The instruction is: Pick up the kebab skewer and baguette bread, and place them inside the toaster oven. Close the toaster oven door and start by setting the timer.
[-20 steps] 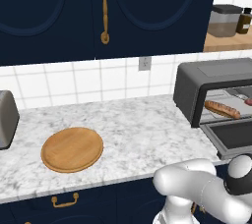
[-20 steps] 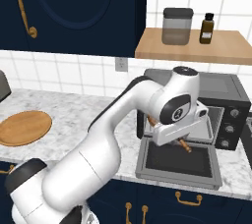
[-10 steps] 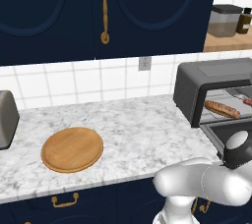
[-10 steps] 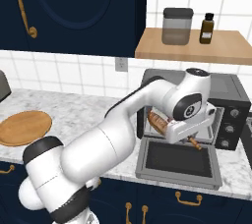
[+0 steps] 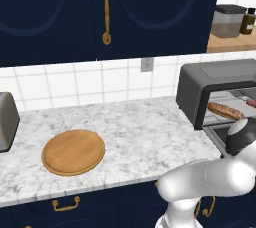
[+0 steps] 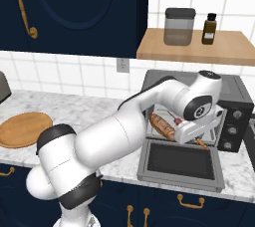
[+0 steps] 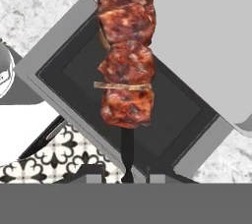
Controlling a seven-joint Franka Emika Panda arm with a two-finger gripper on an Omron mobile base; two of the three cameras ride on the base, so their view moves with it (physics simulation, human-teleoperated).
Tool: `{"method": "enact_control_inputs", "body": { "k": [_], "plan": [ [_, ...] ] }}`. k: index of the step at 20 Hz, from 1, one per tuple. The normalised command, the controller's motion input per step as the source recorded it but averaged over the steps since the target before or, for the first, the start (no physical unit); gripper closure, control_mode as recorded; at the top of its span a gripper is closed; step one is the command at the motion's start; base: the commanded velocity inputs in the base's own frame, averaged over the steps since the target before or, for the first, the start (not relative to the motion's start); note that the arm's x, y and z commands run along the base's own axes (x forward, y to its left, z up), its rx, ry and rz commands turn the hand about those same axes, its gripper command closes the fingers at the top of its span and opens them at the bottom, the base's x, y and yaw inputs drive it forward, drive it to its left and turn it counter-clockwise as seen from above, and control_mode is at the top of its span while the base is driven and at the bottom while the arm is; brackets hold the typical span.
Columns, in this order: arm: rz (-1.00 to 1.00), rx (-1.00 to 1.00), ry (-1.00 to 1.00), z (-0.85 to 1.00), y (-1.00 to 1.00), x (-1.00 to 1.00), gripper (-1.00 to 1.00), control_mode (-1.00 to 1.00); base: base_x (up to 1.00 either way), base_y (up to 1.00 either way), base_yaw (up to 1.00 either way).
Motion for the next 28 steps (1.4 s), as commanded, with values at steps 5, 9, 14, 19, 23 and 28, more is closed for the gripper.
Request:
{"method": "enact_control_inputs", "body": {
  "k": [5, 9, 14, 19, 23, 28],
  "plan": [
    [-0.09, 0.1, 0.0, -0.12, 0.01, 0.23, 1.0, -1.0, 0.0, 0.0, 0.0],
    [-0.14, 0.07, -0.01, -0.23, 0.0, 0.28, 1.0, -1.0, 0.0, 0.0, 0.0],
    [-0.13, 0.01, -0.08, -0.06, 0.04, 0.22, 1.0, -1.0, 0.0, 0.0, 0.0],
    [-0.02, 0.0, -0.08, -0.16, 0.0, 0.0, 1.0, -1.0, 0.0, 0.0, 0.0],
    [0.0, 0.0, -0.11, -0.23, 0.12, 0.16, 1.0, -1.0, 0.0, 0.0, 0.0],
    [0.0, -0.02, -0.03, -0.2, 0.07, 0.11, 1.0, -1.0, 0.0, 0.0, 0.0]
  ]
}}
